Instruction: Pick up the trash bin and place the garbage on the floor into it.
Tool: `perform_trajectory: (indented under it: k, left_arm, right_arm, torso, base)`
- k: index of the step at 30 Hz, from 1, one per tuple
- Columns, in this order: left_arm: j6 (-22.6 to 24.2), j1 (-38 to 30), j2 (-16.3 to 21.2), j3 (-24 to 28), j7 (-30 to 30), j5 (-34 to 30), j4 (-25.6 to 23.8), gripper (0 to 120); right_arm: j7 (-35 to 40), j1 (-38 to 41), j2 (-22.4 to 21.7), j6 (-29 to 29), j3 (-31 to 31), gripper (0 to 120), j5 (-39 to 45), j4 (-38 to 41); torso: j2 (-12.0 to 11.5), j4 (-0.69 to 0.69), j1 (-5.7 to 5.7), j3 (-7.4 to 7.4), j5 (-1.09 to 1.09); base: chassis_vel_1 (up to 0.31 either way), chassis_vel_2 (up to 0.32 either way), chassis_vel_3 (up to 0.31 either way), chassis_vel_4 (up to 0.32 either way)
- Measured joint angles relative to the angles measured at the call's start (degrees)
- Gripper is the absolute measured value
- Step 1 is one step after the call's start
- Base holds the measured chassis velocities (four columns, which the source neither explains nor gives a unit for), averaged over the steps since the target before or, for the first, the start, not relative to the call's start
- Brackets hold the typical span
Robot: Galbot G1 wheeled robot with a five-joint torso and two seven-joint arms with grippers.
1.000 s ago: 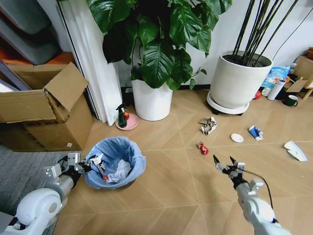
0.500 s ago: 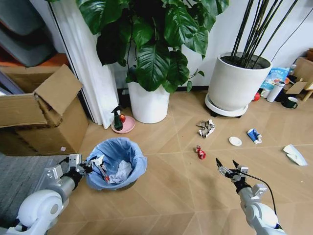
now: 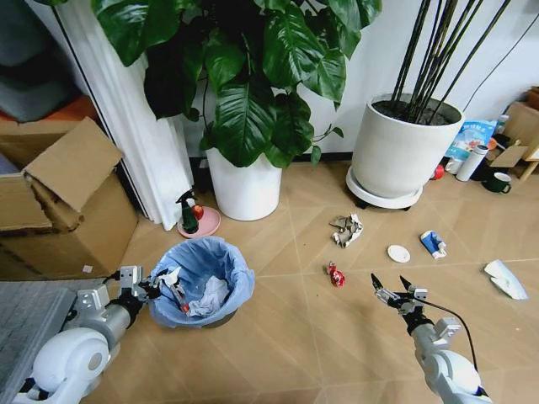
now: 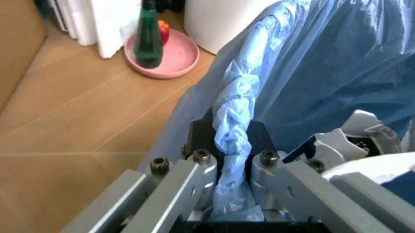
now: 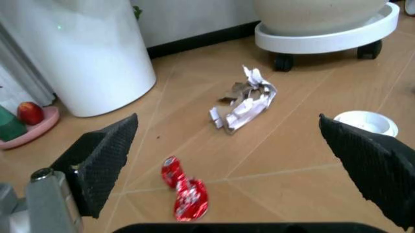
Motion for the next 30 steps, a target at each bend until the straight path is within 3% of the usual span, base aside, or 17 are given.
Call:
perform_trajectory:
  k: [19,30]
  left_arm:
    - [-0.01,-0.01,-0.2,0.13,0.0,0.22,-0.01,1]
    - [-0.04,-0.05,-0.54,0.31,0.01,0.45,0.35,1]
  right_arm:
    - [-1.82,-0.07,-0.08,1.06,-0.41,100,-1.0,-0.45]
    - [-6.66,0.19,-0.39,3.76,-2.72,100,-3.85,-1.05]
  torso:
    - [0.0,-0.01,0.02,0.01,-0.02]
    - [0.0,-0.01,0.01,0.0,0.0]
  base:
    - [-0.231,0.065,0.226,-0.064]
    - [-0.266,0.139,0.263,-0.146]
